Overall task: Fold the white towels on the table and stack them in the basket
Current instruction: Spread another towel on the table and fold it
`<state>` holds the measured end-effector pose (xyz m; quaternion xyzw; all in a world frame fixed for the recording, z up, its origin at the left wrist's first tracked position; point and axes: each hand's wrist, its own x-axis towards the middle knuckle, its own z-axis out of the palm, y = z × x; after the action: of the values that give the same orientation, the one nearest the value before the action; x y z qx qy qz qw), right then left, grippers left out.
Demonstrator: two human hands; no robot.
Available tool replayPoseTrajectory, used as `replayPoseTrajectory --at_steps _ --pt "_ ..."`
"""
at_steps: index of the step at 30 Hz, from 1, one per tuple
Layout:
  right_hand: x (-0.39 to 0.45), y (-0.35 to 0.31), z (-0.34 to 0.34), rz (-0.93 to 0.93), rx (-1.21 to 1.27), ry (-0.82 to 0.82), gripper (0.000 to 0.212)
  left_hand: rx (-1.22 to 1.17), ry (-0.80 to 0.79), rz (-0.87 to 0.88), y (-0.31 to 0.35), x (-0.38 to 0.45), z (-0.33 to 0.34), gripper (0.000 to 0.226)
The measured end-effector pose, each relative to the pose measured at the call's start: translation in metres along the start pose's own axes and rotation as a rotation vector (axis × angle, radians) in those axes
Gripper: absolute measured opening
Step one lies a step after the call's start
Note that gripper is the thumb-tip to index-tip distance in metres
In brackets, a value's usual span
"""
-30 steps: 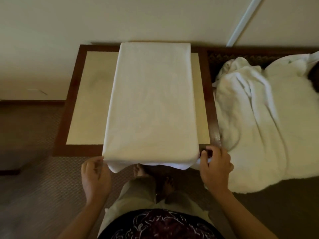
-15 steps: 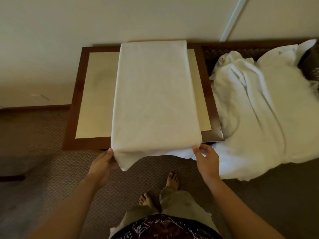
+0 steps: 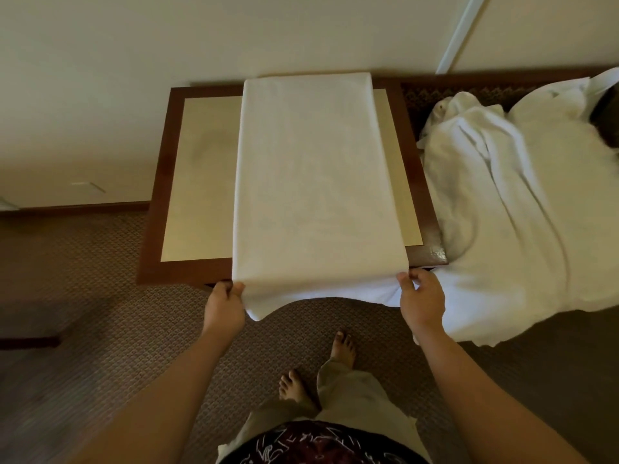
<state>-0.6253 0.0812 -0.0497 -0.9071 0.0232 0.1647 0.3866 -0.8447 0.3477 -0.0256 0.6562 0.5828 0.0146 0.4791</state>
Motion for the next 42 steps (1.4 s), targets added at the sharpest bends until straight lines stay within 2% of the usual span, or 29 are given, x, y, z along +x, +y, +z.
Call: replayPoseTrajectory --at_steps 3,6,8,10,13,16,18,23,27,32,36,39,41,42 --pt "-0.016 -0.003 0.004 -0.061 0.058 0.117 0.008 -0.019 0.073 -0.006 -0.002 -0.006 0.007 0.033" --pt "-0.015 -0.002 0.005 -0.061 0.007 0.15 0.015 -0.011 0.103 -0.006 -0.003 -0.009 0.01 0.033" --pt "-0.006 -0.001 0.006 -0.004 0.018 0.073 0.012 0.004 0.085 -0.012 -0.004 -0.006 0.01 0.033" --pt "0.001 0.0 0.005 0.03 0.132 -0.047 0.008 -0.009 0.046 -0.014 -0.004 -0.002 0.008 0.032" --pt "0.005 0.002 -0.005 0.054 0.239 -0.224 0.026 -0.03 -0.035 -0.004 -0.006 -0.002 0.005 0.026" --pt "0.003 0.005 -0.011 0.065 0.23 -0.415 0.054 -0.074 -0.113 -0.019 -0.014 -0.006 0.008 0.017" --pt "0.0 0.007 -0.011 0.037 0.217 -0.474 0.062 -0.086 -0.152 -0.041 -0.019 -0.01 0.013 0.017" --pt "-0.008 0.003 -0.017 0.012 0.218 -0.452 0.041 -0.087 -0.209 -0.098 -0.032 -0.019 0.012 0.027" --pt "-0.026 0.008 -0.023 0.046 0.195 -0.444 0.026 -0.076 -0.191 -0.065 -0.041 -0.029 0.003 0.018" --pt "-0.055 0.017 -0.034 0.036 0.168 -0.379 0.03 -0.118 -0.162 -0.009 -0.048 -0.048 -0.009 0.031" --pt "-0.072 0.021 -0.042 0.003 0.242 -0.291 0.043 -0.13 -0.094 0.051 -0.047 -0.065 -0.023 0.035" --pt "-0.08 0.021 -0.048 -0.051 0.301 -0.27 0.036 -0.052 -0.076 0.166 -0.044 -0.077 -0.036 0.026" --pt "-0.086 0.018 -0.054 -0.12 0.285 -0.277 0.027 -0.015 -0.124 0.215 -0.043 -0.082 -0.045 0.014" --pt "-0.089 0.016 -0.057 -0.138 0.28 -0.284 0.024 -0.002 -0.152 0.22 -0.043 -0.082 -0.05 0.015"
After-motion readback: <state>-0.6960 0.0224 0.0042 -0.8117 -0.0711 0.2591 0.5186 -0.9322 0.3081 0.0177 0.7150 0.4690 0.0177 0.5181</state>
